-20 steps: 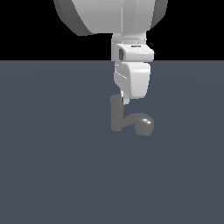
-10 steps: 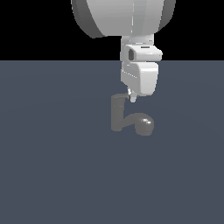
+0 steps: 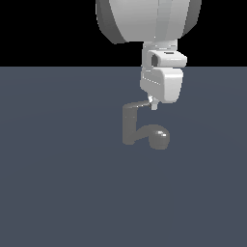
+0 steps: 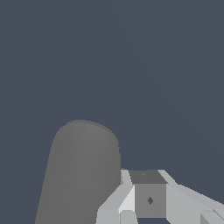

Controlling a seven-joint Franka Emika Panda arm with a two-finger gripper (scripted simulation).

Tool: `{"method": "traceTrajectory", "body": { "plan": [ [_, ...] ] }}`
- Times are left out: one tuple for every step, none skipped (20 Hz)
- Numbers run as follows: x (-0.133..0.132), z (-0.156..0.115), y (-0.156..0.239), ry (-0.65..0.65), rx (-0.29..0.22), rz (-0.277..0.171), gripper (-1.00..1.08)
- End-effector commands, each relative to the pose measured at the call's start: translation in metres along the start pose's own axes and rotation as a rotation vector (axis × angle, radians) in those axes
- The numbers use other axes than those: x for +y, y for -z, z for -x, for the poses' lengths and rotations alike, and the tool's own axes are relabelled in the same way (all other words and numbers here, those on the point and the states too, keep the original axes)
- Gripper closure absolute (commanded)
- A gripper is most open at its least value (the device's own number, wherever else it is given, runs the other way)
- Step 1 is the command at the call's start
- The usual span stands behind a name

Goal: Turn on the faucet by rotating a designated handle.

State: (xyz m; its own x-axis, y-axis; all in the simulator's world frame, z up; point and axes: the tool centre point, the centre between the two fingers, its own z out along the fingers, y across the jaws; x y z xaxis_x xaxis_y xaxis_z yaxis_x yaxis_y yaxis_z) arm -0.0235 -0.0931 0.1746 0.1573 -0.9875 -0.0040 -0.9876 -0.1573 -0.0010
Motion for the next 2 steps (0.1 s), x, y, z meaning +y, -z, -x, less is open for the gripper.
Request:
{"method": "traceTrajectory", "body": {
  "plan": [
    [-0.0001, -0.0197, -0.0013, -0.024, 0.004, 0.001, 1.08],
    [-0.0001, -0.0197, -0.0013, -0.024, 0.004, 0.001, 1.08]
  ]
}}
